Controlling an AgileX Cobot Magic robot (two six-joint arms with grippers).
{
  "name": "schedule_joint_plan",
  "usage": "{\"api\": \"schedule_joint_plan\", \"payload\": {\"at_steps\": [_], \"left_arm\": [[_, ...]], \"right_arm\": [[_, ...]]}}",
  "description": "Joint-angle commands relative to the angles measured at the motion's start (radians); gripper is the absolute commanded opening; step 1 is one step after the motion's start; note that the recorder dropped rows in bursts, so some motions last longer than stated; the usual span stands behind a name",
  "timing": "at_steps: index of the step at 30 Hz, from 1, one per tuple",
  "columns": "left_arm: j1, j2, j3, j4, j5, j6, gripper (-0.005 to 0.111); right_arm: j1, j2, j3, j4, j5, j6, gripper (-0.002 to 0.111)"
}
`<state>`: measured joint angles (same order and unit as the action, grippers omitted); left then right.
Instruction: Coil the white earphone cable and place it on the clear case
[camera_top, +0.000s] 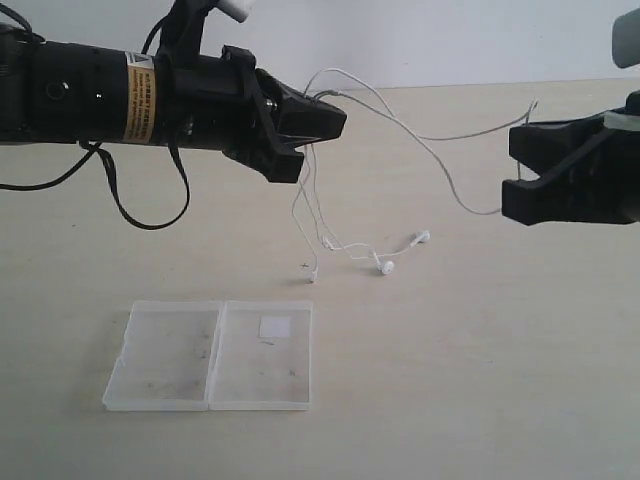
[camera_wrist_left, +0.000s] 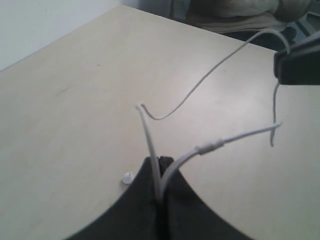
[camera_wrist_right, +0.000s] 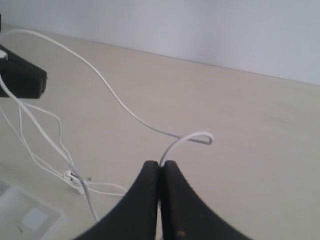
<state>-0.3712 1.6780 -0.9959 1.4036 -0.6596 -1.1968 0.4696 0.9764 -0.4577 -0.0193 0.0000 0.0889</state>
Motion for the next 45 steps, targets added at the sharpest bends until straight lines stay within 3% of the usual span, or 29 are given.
{"api": "schedule_joint_plan", "payload": {"at_steps": [1, 4, 13, 25, 32, 38, 45], "left_arm": [[0.003, -0.017, -0.007, 0.018, -0.006, -0.015, 0.0], [0.003, -0.031, -0.016, 0.029, -0.006, -0.047, 0.0], [0.003, -0.031, -0.12, 0.25, -0.003, -0.255, 0.0], [0.003, -0.026, -0.109, 0.26, 0.013, -0.259, 0.0], [0.003, -0.026, -0.057, 0.149, 0.027, -0.171, 0.0], [0.003, -0.026, -0.039, 0.086, 0.029, -0.095, 0.0], [0.003, -0.026, -0.039, 0.084, 0.021, -0.089, 0.0]], "right_arm": [[-0.005, 0.048, 0.004, -0.016, 0.021, -0.017, 0.0], [-0.005, 0.055, 0.004, -0.016, 0.021, -0.017, 0.0], [-0.005, 0.083, -0.001, -0.016, 0.013, -0.089, 0.0], [-0.005, 0.067, -0.001, -0.012, -0.17, 0.044, 0.0], [-0.005, 0.067, 0.009, -0.012, -0.265, 0.101, 0.0], [-0.009, 0.073, 0.001, -0.048, 0.029, -0.021, 0.0], [-0.012, 0.073, -0.001, -0.044, 0.055, -0.035, 0.0]]}}
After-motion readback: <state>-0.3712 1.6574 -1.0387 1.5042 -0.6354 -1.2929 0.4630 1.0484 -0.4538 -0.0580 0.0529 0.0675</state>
